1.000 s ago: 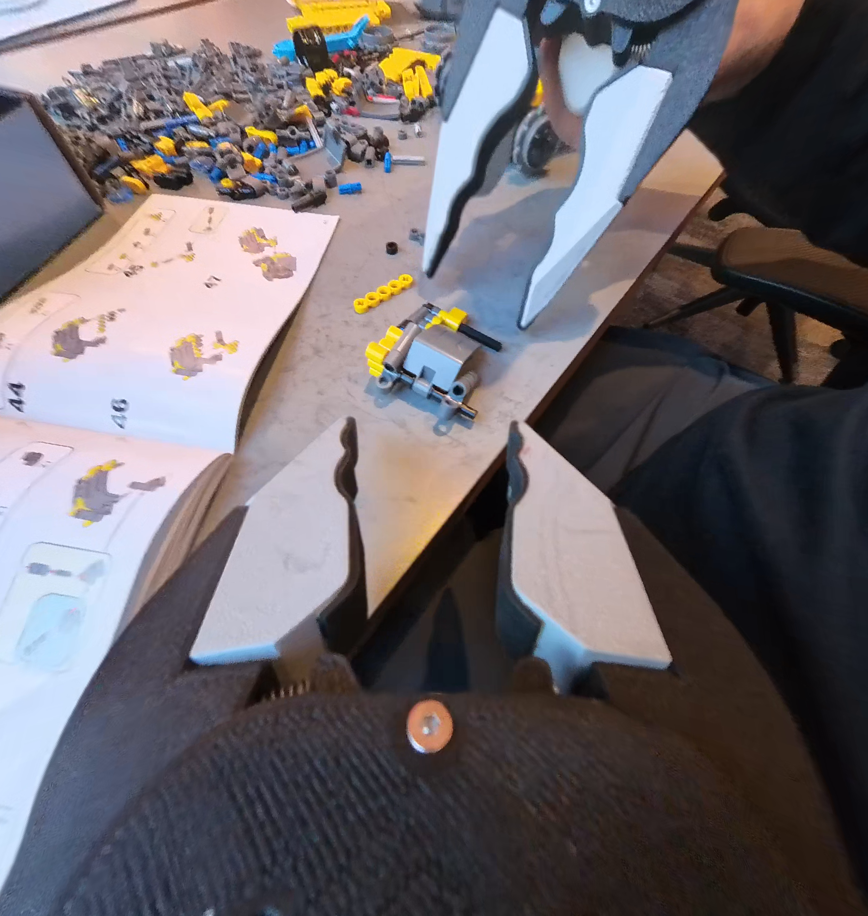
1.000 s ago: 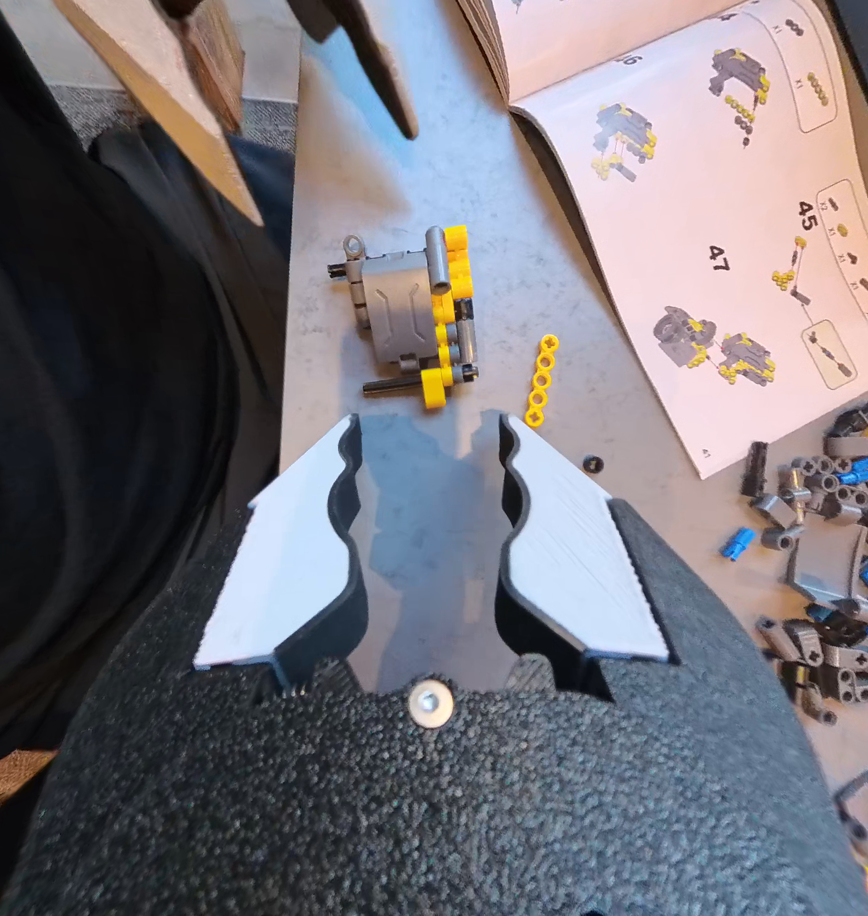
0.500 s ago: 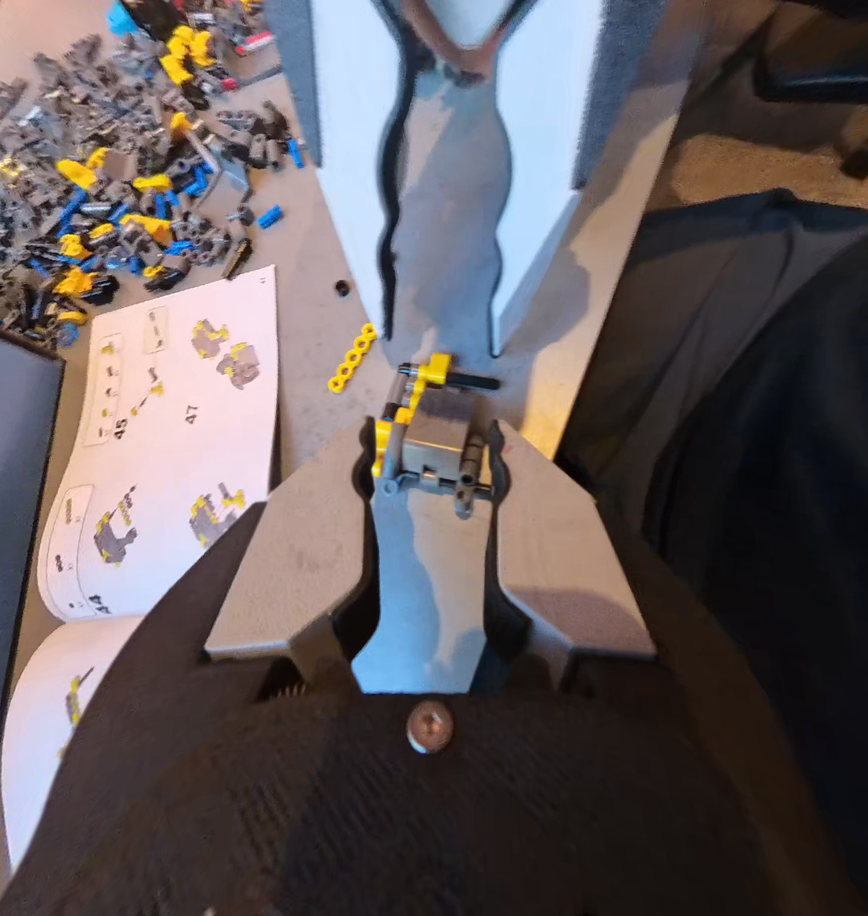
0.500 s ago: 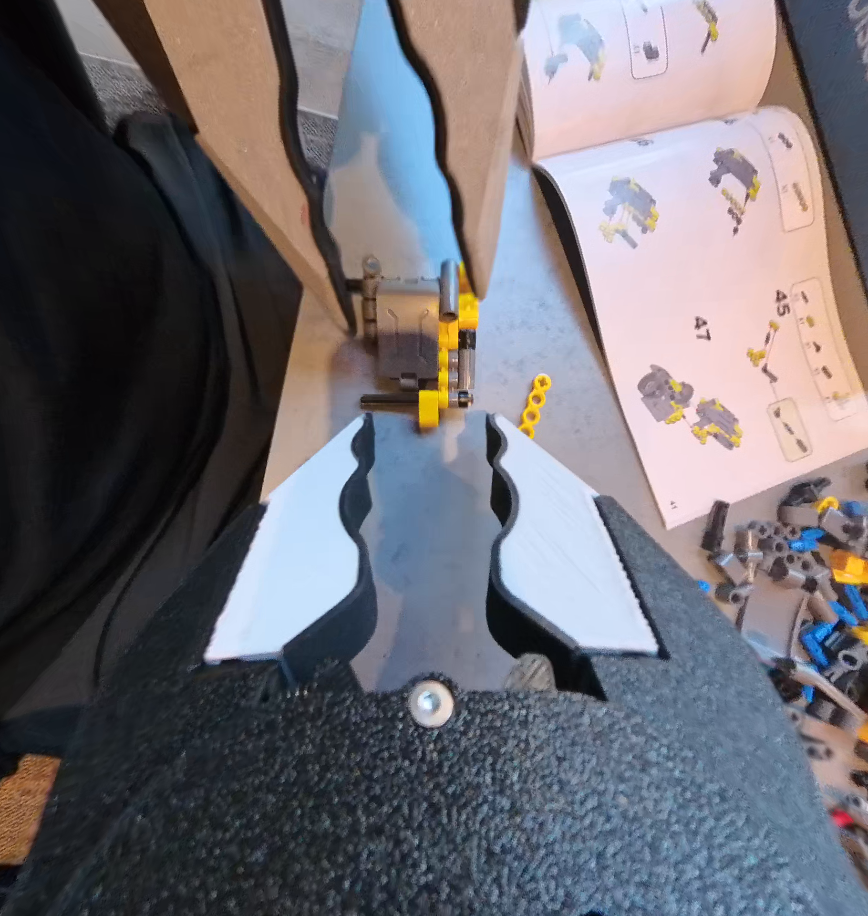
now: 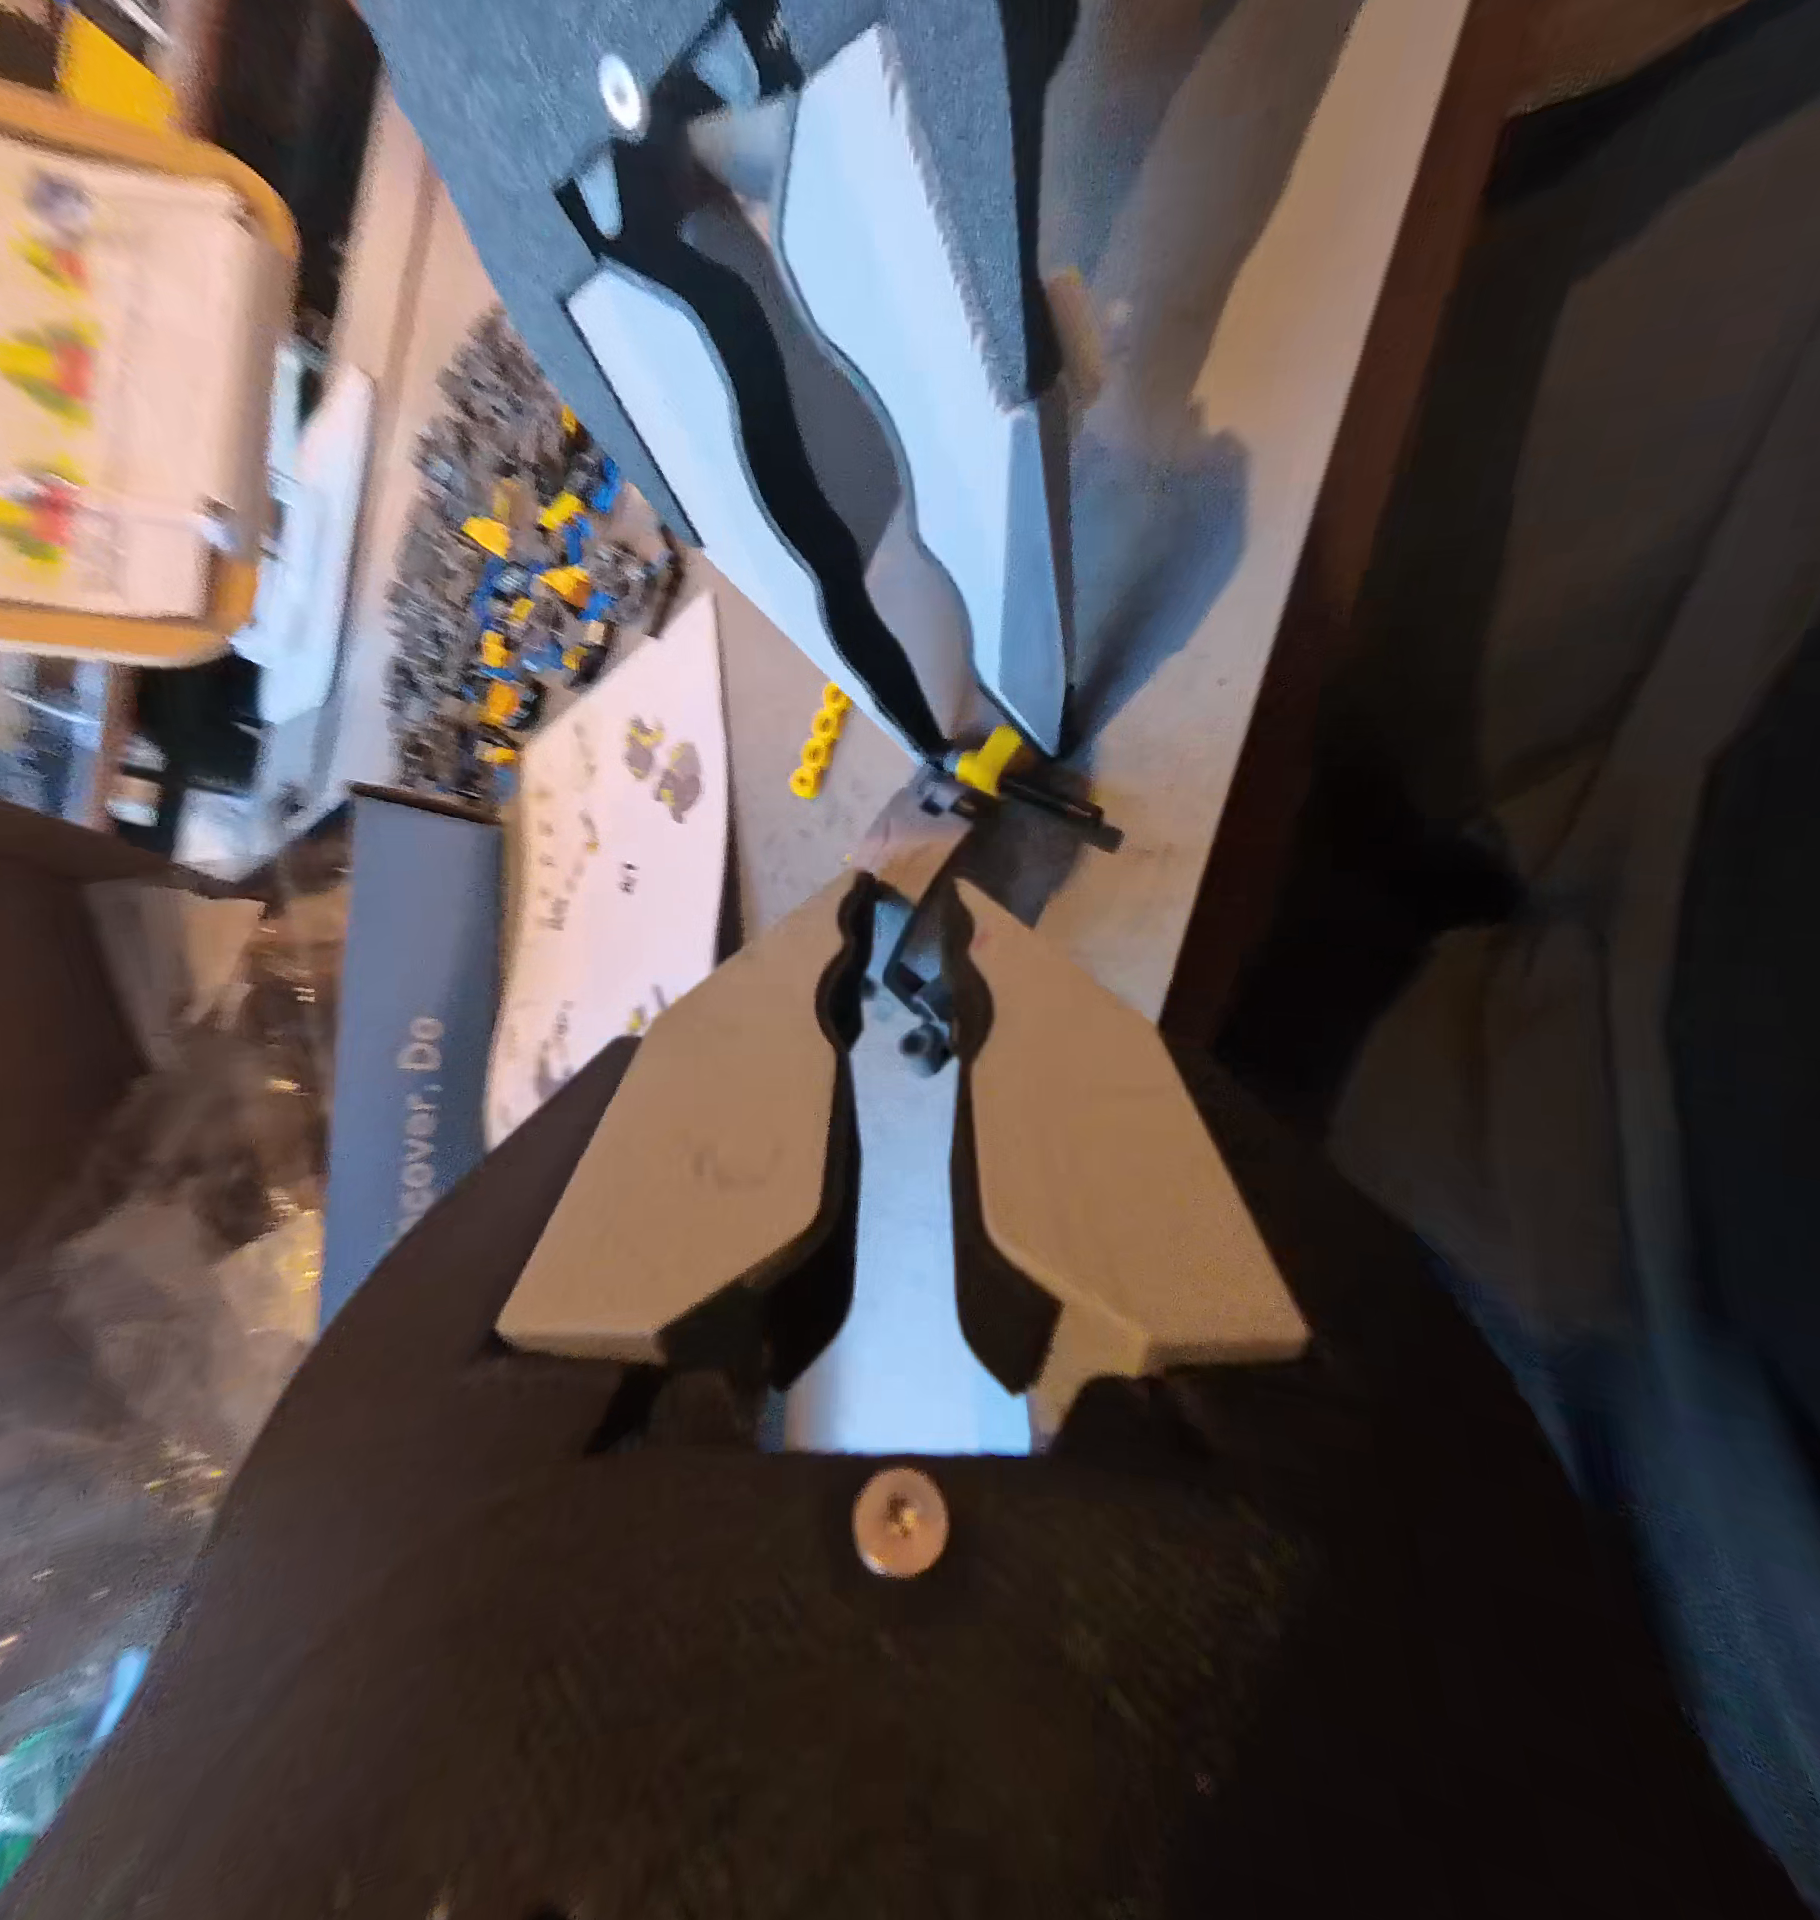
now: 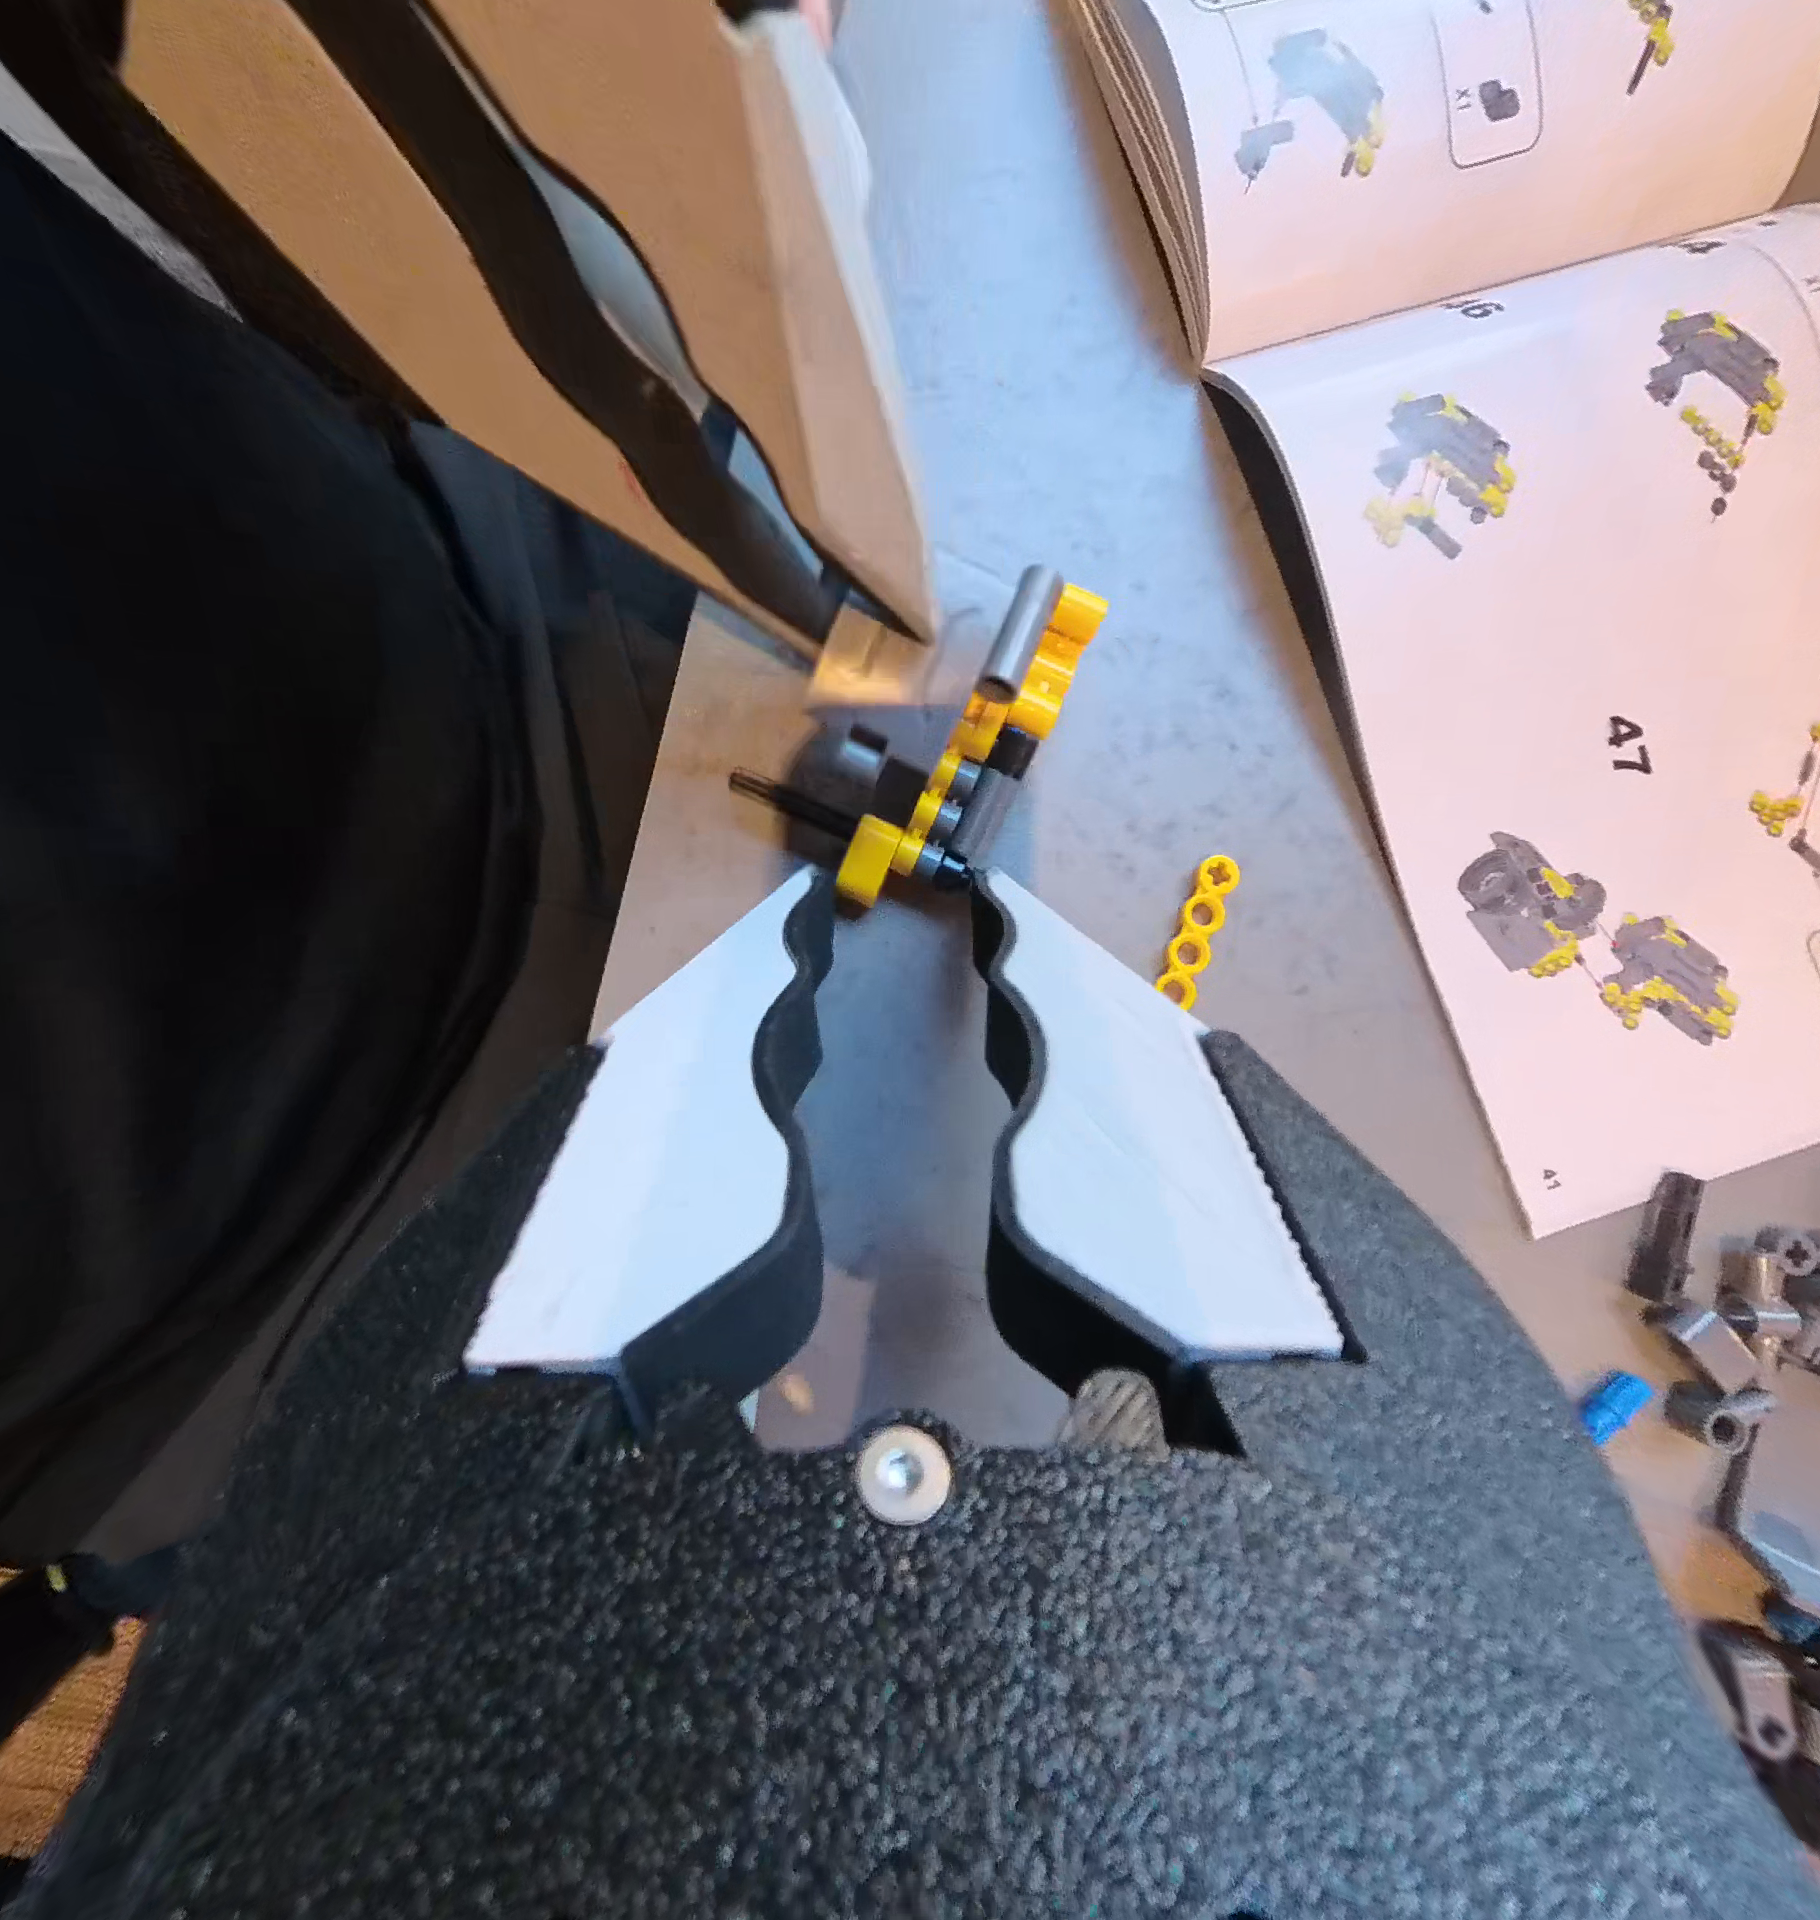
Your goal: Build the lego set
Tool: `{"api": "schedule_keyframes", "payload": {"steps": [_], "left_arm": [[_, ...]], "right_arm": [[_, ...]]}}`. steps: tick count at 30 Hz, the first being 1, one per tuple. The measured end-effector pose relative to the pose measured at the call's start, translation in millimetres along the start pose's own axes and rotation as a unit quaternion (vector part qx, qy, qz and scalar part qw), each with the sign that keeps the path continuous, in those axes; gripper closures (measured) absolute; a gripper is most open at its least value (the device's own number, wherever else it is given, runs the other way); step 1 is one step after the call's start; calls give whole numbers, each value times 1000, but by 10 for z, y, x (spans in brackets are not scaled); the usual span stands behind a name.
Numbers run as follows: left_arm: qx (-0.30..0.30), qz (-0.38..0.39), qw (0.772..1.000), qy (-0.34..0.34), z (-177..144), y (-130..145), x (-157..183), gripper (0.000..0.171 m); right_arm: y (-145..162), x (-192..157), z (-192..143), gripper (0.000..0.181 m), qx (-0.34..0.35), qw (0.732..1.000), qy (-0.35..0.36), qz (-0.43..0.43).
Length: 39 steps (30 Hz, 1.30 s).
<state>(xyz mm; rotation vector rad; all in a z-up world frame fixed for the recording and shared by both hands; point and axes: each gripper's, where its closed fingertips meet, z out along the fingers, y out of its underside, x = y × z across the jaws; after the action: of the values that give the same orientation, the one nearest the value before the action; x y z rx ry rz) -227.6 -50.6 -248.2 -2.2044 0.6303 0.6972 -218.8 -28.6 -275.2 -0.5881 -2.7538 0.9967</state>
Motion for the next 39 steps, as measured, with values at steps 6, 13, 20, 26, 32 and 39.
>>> {"api": "schedule_keyframes", "payload": {"steps": [6, 13, 20, 26, 32, 39], "left_arm": [[38, -37, 999, -13, -55, -1, -76, 165], [109, -144, 982, 51, -150, 88, -149, 168], [127, -230, 960, 93, -129, 217, -140, 170], [121, -312, 936, 112, -94, 283, -140, 170], [117, -355, 919, 127, -63, 333, -169, 169], [108, -395, 902, 134, -53, 436, -221, 168]], "right_arm": [[-72, 7, -43, 142, 28, 999, 35, -18], [-149, 38, -27, 153, -3, 982, 135, -131], [-529, 26, -143, 158, 82, 975, 152, -141], [-528, -29, -14, 160, 91, 981, 122, -121], [-693, -128, 10, 171, 137, 981, 89, -104], [-696, 59, -9, 173, 167, 984, 59, 11]]}}
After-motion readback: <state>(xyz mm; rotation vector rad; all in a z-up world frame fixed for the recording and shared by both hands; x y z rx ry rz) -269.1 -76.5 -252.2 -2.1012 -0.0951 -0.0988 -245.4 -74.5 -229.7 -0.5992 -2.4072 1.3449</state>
